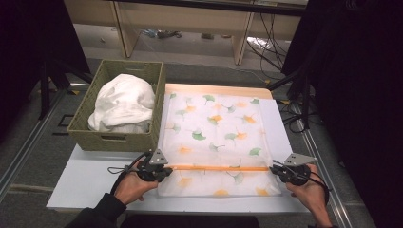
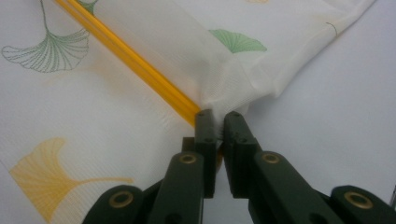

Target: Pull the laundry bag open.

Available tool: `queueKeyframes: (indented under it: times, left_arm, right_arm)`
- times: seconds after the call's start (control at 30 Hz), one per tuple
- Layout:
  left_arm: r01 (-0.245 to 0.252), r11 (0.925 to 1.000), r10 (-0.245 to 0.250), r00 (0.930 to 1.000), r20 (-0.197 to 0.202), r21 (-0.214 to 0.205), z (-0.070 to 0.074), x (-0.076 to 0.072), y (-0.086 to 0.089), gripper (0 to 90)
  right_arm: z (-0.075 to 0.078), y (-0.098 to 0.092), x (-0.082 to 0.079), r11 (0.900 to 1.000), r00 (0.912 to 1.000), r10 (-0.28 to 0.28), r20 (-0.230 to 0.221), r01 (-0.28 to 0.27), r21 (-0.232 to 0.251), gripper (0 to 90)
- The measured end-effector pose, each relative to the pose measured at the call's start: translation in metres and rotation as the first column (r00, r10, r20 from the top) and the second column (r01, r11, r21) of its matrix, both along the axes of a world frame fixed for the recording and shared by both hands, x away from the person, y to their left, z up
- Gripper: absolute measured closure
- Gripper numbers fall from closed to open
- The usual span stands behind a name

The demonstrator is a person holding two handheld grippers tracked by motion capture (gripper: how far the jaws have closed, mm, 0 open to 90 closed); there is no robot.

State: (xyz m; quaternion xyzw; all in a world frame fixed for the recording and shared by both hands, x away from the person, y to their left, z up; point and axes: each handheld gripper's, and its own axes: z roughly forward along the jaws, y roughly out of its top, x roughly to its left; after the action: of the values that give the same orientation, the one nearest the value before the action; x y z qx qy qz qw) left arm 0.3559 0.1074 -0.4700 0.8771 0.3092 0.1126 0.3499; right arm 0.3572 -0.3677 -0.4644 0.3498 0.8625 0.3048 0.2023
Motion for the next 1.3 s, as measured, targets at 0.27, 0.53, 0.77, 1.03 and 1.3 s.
queueKeyframes:
  times: [0.27, 0.53, 0.77, 1.03, 1.3]
  left_arm:
    - [-0.046, 0.9989, 0.046, 0.9989, -0.001, 0.002, -0.003, -0.003, 0.021, 89.5]
    - [-0.054, 0.9985, 0.054, 0.9985, -0.001, 0.006, -0.004, -0.003, 0.03, 89.5]
    - [-0.086, 0.9963, 0.086, 0.9961, -0.018, 0.006, -0.006, 0.0, 0.032, 89.5]
    - [-0.046, 0.9989, 0.046, 0.9988, -0.02, 0.013, -0.005, -0.003, 0.027, 89.2]
    - [-0.049, 0.9986, 0.049, 0.9985, -0.023, 0.021, -0.01, -0.003, 0.02, 84.5]
  right_arm:
    - [-0.002, -0.002, 0.002, 1.0, 1.0, 0.006, 0.006, -0.006, 0.001, 86.0]
    - [-0.002, -0.002, 0.002, 1.0, 1.0, -0.002, -0.002, 0.002, -0.001, 86.0]
    - [-0.003, -0.003, 0.001, 0.9996, 0.9995, -0.028, -0.014, 0.028, 0.003, 86.0]
    - [-0.004, -0.006, 0.0, 0.9992, 0.9986, -0.04, -0.033, 0.04, -0.006, 84.9]
    - [-0.004, -0.008, 0.001, 0.996, 0.9959, -0.089, -0.015, 0.089, -0.008, 59.8]
